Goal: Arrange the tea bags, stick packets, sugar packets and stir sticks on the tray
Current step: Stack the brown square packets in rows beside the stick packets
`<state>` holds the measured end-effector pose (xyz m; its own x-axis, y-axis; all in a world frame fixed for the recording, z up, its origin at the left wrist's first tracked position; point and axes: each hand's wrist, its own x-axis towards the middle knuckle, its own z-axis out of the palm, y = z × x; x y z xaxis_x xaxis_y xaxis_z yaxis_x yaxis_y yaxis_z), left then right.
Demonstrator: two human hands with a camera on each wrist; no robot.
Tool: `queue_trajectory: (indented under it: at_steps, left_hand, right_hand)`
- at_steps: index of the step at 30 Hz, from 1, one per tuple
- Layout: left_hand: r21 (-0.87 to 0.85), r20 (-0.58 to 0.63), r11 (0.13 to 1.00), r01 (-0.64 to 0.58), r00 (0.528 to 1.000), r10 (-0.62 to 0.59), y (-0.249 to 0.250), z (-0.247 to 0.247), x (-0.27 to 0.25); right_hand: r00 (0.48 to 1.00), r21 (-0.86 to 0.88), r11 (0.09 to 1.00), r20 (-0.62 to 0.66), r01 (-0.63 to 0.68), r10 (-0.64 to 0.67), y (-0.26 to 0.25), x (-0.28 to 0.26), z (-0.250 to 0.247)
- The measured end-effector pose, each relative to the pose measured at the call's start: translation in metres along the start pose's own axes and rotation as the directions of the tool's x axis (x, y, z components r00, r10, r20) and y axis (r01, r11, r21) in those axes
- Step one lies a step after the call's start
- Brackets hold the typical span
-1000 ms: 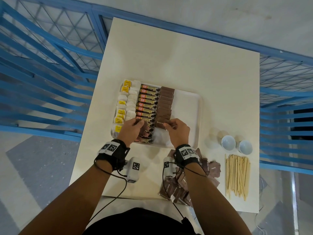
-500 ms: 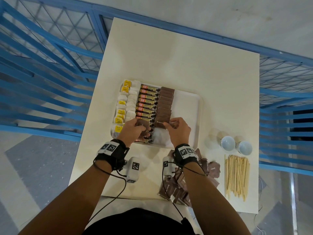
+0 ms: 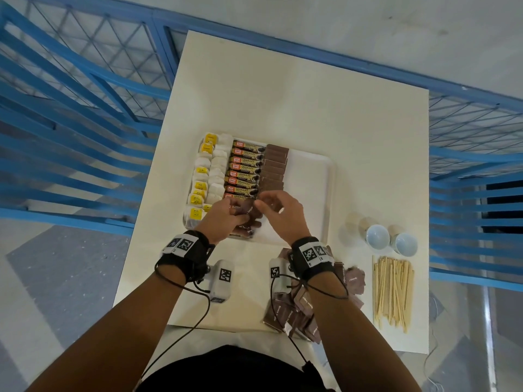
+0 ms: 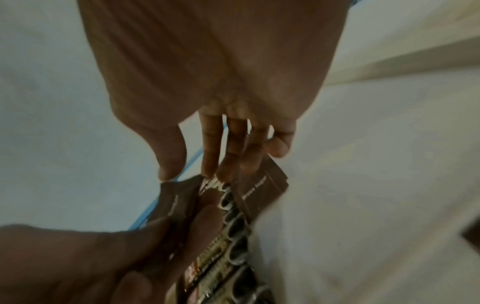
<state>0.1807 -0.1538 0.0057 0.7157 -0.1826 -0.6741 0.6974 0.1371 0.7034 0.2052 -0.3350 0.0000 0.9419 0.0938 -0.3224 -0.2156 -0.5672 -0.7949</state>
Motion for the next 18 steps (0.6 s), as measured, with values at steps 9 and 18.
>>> queue_trajectory:
  at_steps: [9,18]
  left_hand:
    - [-0.012,-0.036,1.000,0.000,0.999,-0.001,0.007,0.007,-0.010]
    - [0.009,-0.181,0.999,-0.033,0.983,0.034,-0.001,0.017,-0.006]
  right_hand:
    - [0.998,0.128,0.991,0.053,-0.040,0.033,0.003,0.005,-0.008]
    - [0.989,0.306,0.941,0.073,-0.143,0.127,0.007,-0.008,-0.006]
